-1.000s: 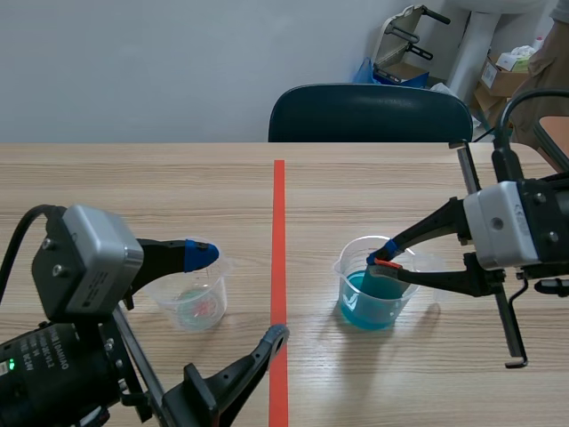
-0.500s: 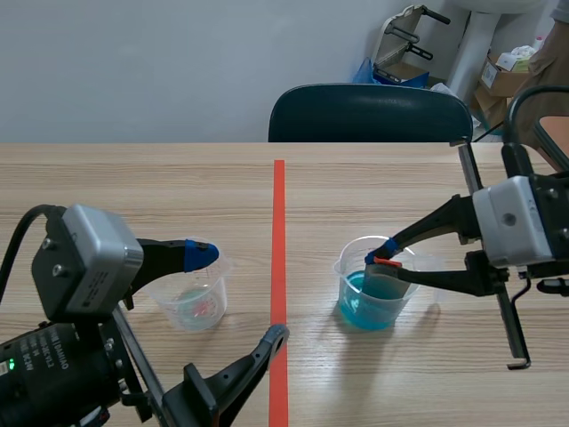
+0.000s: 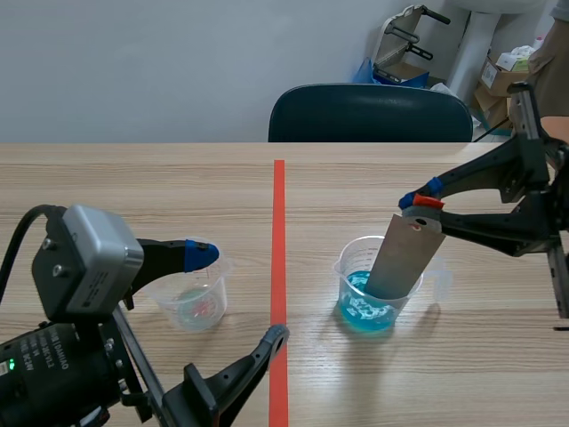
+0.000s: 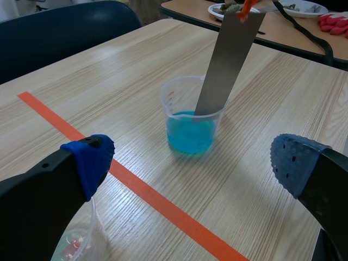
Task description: Do the redox reaction experiment
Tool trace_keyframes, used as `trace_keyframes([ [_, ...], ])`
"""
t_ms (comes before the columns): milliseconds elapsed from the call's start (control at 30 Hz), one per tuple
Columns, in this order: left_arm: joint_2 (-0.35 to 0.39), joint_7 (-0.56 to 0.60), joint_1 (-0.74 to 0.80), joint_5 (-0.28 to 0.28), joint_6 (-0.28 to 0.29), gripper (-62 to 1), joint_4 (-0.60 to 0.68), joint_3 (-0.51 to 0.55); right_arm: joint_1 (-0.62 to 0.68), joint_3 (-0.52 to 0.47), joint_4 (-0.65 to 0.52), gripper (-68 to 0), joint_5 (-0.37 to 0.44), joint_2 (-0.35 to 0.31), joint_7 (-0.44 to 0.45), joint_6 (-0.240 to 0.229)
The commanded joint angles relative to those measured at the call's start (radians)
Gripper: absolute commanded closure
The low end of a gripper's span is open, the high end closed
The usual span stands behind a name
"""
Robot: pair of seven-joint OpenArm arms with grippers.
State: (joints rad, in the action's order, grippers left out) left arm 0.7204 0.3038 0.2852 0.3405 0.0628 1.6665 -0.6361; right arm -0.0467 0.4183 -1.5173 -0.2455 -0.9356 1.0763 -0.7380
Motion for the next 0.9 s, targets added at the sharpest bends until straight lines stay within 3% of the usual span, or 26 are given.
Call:
trace_keyframes([
  [0, -0.008, 0.011, 0.003, 0.003, 0.003, -61.7, 0.01, 0.002, -0.017, -0.014, -0.025, -0.6, 0.035, -0.026, 0.015, -0.008],
  [167, -0.008, 0.011, 0.003, 0.003, 0.003, -61.7, 0.01, 0.002, -0.017, -0.014, -0.054, -0.6, 0.1, -0.055, 0.014, -0.008],
  [567, -0.008, 0.012, 0.003, 0.003, 0.003, -61.7, 0.01, 0.002, -0.035, -0.027, -0.098, -0.6, 0.169, -0.06, -0.013, -0.008],
  [867, -0.008, 0.013, 0.002, 0.003, 0.003, -61.7, 0.01, 0.002, -0.04, -0.027, -0.146, -0.6, 0.296, -0.122, -0.046, -0.008],
])
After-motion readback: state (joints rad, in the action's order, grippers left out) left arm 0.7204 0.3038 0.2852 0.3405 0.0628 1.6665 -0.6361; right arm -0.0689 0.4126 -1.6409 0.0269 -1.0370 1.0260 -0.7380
